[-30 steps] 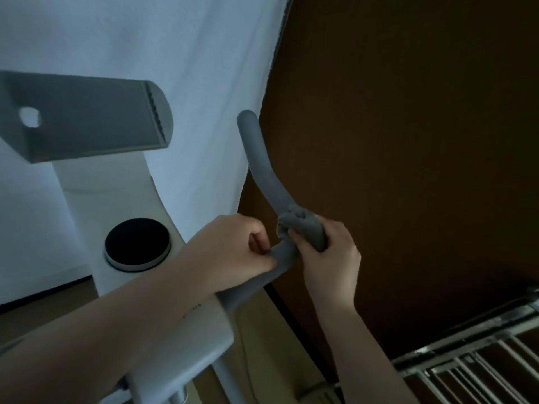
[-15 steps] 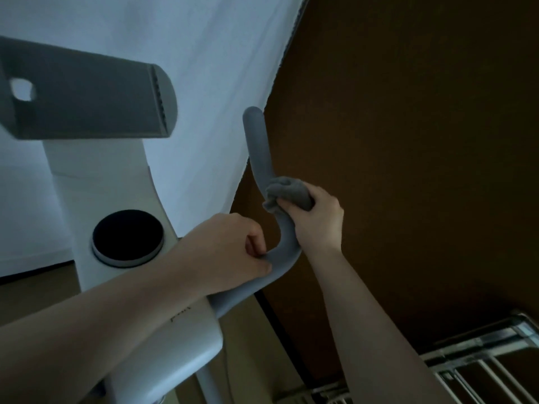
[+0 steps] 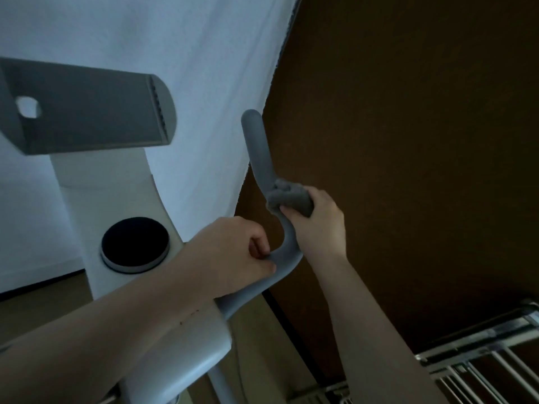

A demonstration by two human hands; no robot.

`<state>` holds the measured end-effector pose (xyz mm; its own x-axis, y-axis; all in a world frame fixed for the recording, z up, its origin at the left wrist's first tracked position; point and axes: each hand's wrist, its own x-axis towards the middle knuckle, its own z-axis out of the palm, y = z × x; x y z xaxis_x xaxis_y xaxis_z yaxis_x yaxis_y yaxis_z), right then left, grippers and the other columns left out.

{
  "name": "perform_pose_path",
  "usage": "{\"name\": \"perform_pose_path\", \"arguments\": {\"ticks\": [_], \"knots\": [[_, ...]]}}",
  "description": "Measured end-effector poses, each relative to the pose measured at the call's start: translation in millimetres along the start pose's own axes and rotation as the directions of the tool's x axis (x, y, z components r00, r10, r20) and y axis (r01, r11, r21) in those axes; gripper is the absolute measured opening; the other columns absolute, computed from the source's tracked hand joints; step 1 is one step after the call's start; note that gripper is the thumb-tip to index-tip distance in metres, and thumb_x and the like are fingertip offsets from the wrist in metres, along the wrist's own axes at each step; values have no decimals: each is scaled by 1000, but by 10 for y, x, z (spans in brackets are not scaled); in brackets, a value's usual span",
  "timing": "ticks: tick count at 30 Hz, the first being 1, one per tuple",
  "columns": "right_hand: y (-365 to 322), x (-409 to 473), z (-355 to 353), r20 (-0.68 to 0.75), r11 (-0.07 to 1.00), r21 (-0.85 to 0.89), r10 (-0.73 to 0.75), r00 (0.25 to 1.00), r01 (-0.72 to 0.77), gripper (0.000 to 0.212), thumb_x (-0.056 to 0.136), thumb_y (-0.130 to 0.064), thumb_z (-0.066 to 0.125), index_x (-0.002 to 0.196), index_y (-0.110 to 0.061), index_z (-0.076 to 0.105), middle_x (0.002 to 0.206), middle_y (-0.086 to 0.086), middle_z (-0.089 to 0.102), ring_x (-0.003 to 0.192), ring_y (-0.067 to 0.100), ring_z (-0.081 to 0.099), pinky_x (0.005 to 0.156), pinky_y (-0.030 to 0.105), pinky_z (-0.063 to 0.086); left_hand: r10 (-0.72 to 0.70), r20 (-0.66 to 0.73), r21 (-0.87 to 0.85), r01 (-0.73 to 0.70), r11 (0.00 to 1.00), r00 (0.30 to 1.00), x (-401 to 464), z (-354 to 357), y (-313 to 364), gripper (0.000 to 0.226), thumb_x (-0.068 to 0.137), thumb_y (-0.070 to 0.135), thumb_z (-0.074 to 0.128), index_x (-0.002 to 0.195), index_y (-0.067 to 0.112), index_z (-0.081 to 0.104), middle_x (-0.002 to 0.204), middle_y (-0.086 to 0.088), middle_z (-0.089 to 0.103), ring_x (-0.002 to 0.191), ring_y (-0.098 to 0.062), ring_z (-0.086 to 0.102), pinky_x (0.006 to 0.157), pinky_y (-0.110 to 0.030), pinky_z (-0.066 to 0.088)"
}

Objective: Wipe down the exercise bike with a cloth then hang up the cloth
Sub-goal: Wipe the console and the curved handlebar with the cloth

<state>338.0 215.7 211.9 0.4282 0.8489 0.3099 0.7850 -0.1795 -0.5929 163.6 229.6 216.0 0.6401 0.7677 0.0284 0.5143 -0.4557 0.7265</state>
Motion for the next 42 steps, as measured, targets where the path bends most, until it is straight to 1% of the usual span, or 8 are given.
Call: {"name": "perform_pose_path", "arguments": {"ticks": [6, 11, 15, 20, 26, 32, 37, 42], "knots": [[-100, 122, 131, -62, 980, -195, -37, 997, 24, 29, 89, -31, 65, 115, -21, 61, 110, -5, 59, 105, 14, 56, 74, 26, 41, -17, -11, -3, 17, 1000, 1000, 27, 12, 9, 9, 76, 35, 72, 82, 30, 69, 75, 13, 67, 71, 1, 61, 70, -21, 54], [-97, 109, 61, -13, 998, -54, 29, 999, -30, 34, 87, -35, 67, 118, -23, 62, 111, -5, 63, 104, 14, 59, 84, 35, 52, -2, -9, 5, 2, 1000, 1000, 8, 18, 3, 11, 77, 36, 72, 85, 28, 69, 78, 12, 68, 74, -1, 62, 73, -23, 54], [18, -245, -72, -99, 995, -93, 21, 995, -30, 33, 85, -38, 69, 114, -24, 64, 106, -11, 62, 95, 5, 57, 77, 25, 49, 22, 4, -17, -22, 1000, 1000, 20, 16, -5, 10, 78, 34, 71, 86, 29, 70, 77, 13, 68, 73, 1, 62, 72, -19, 54], [-104, 186, -20, 39, 975, 84, 201, 979, -204, 24, 84, -35, 70, 103, -20, 67, 92, -5, 67, 89, 13, 64, 74, 31, 55, 10, -8, -15, -10, 1000, 1000, 30, 18, -28, 9, 77, 36, 71, 83, 29, 69, 74, 13, 68, 71, 0, 62, 70, -22, 55], [13, -229, -23, -123, 984, -177, -53, 991, 31, 32, 83, -35, 72, 111, -23, 67, 103, -8, 63, 94, 8, 59, 73, 27, 51, 39, -10, -4, -39, 999, 999, 26, 16, -9, 11, 78, 35, 70, 86, 27, 70, 77, 12, 67, 72, 0, 62, 70, -19, 54], [-65, 64, -72, 34, 980, 89, 175, 984, -178, 22, 83, -33, 72, 100, -21, 67, 91, -7, 67, 87, 10, 65, 70, 26, 55, 14, 6, -19, -13, 1000, 1000, 30, 3, -19, 11, 78, 34, 72, 85, 26, 70, 77, 11, 68, 71, -1, 62, 70, -19, 54], [7, -550, -155, -113, 993, -59, 93, 989, -100, 33, 82, -38, 72, 112, -24, 66, 101, -12, 61, 92, 4, 58, 69, 18, 47, 11, 12, -29, -10, 1000, 1000, 22, 13, 1, 10, 79, 33, 71, 87, 28, 69, 80, 13, 68, 75, 1, 62, 74, -22, 55], [-209, -52, -263, 95, 933, -357, 72, 993, -33, 26, 71, -33, 80, 78, -31, 55, 89, -11, 52, 82, 9, 53, 56, 22, 39, -13, 15, -18, 14, 1000, 1000, 44, 14, 13, 9, 77, 34, 73, 81, 27, 70, 76, 11, 68, 70, 1, 61, 65, -16, 51]]}}
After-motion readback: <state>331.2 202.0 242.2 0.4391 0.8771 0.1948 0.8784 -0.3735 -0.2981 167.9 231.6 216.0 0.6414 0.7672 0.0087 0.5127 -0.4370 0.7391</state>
